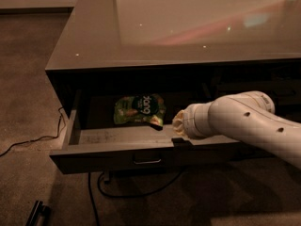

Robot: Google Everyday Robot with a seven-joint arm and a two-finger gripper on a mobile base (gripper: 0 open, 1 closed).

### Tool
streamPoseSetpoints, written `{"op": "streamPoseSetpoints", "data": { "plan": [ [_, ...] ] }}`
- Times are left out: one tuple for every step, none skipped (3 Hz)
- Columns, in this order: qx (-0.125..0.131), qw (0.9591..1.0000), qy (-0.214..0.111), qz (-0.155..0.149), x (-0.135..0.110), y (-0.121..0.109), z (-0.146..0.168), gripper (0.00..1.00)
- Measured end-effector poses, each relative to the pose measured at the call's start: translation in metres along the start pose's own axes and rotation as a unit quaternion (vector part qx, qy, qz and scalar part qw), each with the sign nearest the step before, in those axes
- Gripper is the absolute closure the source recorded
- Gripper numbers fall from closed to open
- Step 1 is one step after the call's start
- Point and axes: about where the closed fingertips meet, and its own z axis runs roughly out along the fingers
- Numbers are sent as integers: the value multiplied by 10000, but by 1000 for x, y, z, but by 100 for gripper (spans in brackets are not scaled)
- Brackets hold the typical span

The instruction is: Open top drawer

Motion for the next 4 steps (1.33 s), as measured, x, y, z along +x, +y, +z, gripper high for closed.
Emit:
{"op": "streamPoseSetpoints", "data": {
  "plan": [
    [-156, 9998, 105, -89, -2, -6, 16, 100],
    [-404, 9990, 207, -50, 5, -11, 41, 100],
    [-693, 9971, 323, 5, 14, -9, 66, 100],
    [-1007, 9936, 510, -4, 22, 6, 84, 100]
  ]
}}
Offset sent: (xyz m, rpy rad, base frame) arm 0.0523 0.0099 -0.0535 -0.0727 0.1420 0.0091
